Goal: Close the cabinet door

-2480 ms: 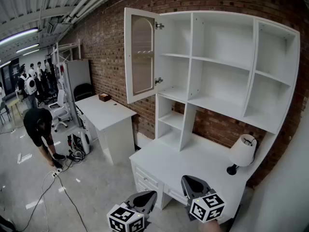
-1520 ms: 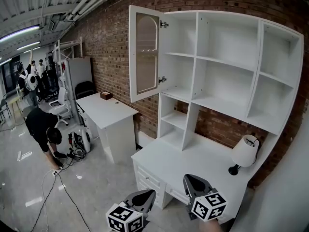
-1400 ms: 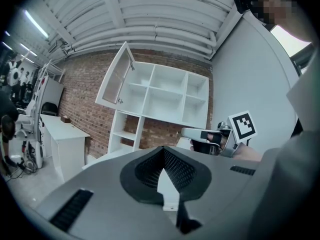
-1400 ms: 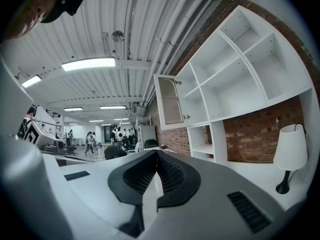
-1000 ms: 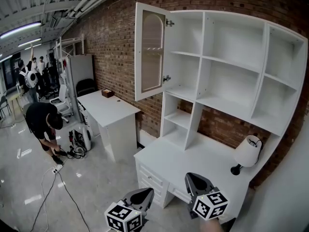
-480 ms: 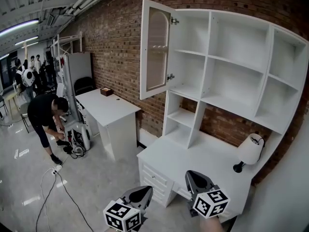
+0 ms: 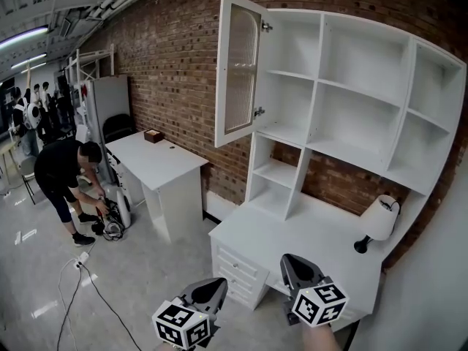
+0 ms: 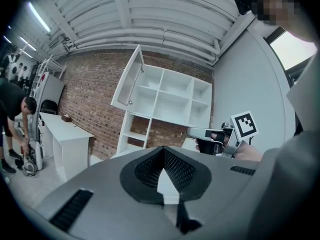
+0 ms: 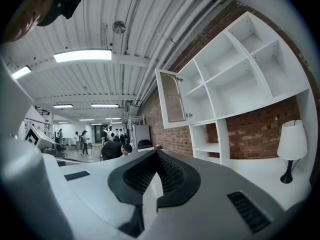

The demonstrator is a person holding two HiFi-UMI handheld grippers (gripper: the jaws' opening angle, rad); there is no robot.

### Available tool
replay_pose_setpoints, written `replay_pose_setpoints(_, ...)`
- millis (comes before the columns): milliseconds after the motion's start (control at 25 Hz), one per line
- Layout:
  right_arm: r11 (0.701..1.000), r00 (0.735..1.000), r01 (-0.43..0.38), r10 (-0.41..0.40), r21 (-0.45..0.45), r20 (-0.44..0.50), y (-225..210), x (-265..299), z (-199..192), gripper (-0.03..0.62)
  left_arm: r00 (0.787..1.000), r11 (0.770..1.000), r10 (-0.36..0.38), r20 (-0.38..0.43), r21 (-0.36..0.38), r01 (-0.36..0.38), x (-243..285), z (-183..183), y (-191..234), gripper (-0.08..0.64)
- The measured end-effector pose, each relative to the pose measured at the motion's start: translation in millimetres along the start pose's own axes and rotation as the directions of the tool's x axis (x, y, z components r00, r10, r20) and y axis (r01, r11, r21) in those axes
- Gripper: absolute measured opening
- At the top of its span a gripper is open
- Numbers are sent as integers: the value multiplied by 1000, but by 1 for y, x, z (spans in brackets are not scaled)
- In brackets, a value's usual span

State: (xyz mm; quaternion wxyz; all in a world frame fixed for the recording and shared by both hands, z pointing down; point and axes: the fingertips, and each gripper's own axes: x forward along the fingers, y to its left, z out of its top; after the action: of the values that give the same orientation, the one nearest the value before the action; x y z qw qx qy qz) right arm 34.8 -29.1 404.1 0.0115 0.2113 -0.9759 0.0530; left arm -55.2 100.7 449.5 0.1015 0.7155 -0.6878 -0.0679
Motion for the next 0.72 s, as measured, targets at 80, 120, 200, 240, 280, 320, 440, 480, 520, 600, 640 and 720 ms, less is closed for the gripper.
replay_pose_setpoints(80,1000,1000,12,-12,-1,-1,2,3,-2,26,1000,1000,-2,-2,-5,2,-2,-2,8,8)
replay_pose_setpoints(120,1000,1000,17,-17,-1,-2,3,5,-3,26,1000,1000,-3,-3,-8,3,-3,-3,12,8)
replay_pose_setpoints(200,1000,1000,26,-26,1,-5,2,9,-5,26,1000,1000,-4,-5,-13,4,-2,-4,19,8)
replay_pose_setpoints(240,1000,1000,30,-30,4,-6,1,11,-6,26,1000,1000,-5,-6,-16,5,0,-4,22,8)
replay_pose_setpoints(280,999,999,33,-33,7,-7,0,14,-7,27,1000,1000,-5,-8,-19,5,2,-5,25,8)
replay_pose_setpoints(320,999,999,34,-34,11,-9,-2,17,-7,26,1000,1000,-4,-10,-23,4,4,-5,28,8)
replay_pose_setpoints(440,999,999,35,-35,17,-15,-10,29,-5,26,1000,999,1,-14,-32,-1,15,-2,37,8)
replay_pose_setpoints(480,999,999,34,-34,17,-16,-13,33,-4,26,1000,999,3,-14,-32,-3,20,0,40,8)
replay_pose_setpoints(520,999,999,33,-33,18,-16,-17,38,-2,26,1000,999,5,-14,-33,-5,25,2,43,8)
replay_pose_setpoints(600,999,999,32,-31,23,-19,-26,48,1,26,1000,999,13,-14,-36,-13,36,7,49,8)
replay_pose_setpoints(640,999,999,31,-31,25,-19,-31,53,2,26,1000,999,17,-16,-39,-17,42,8,53,8)
replay_pose_setpoints(720,999,999,31,-31,28,-19,-42,64,5,26,1000,999,23,-18,-42,-24,54,9,59,8)
